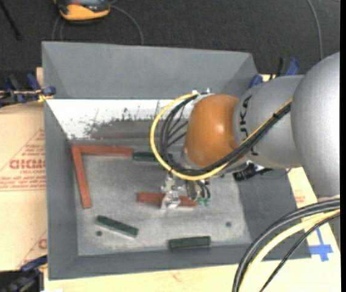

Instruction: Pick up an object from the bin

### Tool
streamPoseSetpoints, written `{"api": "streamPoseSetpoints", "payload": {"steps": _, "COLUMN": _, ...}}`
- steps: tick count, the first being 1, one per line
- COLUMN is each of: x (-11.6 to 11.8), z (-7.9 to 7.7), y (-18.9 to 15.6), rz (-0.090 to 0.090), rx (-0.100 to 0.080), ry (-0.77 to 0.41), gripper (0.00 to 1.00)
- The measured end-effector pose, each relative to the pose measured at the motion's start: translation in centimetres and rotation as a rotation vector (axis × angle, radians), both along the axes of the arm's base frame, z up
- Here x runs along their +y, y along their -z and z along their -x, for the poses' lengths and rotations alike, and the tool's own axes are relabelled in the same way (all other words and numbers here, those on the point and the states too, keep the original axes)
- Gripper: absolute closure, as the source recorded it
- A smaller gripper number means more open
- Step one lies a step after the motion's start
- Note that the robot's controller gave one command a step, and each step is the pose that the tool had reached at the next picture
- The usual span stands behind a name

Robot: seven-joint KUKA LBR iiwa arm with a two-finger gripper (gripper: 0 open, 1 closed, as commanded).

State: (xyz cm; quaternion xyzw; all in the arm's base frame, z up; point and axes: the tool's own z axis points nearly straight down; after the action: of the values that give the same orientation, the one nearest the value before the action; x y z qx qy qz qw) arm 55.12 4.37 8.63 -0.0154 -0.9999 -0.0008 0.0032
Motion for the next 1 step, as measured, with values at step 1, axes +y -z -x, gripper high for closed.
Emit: {"api": "streamPoseSetpoints", "payload": {"steps": 1, "x": -0.04, "z": 0.04, "y": -1.84, "rz": 0.001, "rx": -0.002, "ry": 0.001, "gripper": 1.0}}
